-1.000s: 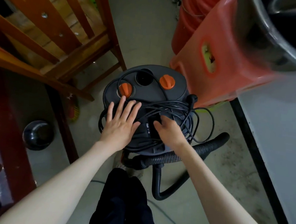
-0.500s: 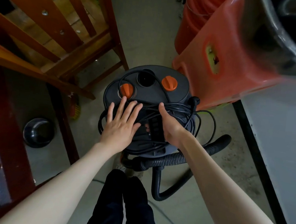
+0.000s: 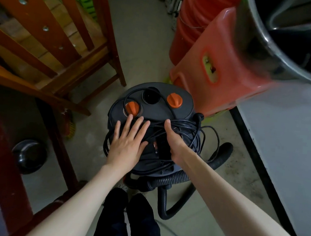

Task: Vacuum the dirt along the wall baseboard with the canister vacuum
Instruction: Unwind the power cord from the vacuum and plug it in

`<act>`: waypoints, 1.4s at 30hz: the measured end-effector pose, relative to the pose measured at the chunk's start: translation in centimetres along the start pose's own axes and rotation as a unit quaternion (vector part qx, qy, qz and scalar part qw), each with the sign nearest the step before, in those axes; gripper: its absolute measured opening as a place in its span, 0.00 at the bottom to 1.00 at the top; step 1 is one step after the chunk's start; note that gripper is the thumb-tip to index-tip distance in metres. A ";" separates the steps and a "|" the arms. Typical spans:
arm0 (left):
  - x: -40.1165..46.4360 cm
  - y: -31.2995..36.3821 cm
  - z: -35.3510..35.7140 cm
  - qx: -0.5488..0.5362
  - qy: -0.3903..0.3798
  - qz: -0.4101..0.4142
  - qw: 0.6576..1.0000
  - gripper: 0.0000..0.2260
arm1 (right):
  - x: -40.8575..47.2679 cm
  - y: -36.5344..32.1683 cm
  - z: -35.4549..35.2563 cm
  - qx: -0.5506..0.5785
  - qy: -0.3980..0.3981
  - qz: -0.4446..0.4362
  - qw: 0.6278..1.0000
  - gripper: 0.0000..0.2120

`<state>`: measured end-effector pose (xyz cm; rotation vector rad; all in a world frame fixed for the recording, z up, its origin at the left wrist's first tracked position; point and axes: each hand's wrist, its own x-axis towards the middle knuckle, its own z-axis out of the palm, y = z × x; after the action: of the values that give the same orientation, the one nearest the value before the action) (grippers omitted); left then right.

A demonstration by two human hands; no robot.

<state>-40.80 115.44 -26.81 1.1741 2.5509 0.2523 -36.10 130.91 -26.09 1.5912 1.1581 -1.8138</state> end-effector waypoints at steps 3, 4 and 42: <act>-0.7 0.0 -0.3 -0.005 -0.002 0.021 1.000 0.27 | -1.1 0.6 0.1 0.004 0.024 0.004 1.000 0.28; -1.0 0.0 -0.4 -0.008 -0.006 0.026 1.000 0.27 | -1.6 0.8 0.1 0.006 0.033 0.006 0.999 0.28; -31.4 14.4 4.3 -0.037 -0.071 0.005 0.997 0.27 | -18.5 30.9 -5.6 -0.038 0.107 0.009 0.993 0.37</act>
<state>-9.96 100.91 -19.91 1.1349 2.3936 0.2554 -4.32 115.50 -17.11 1.7794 1.2854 -1.5971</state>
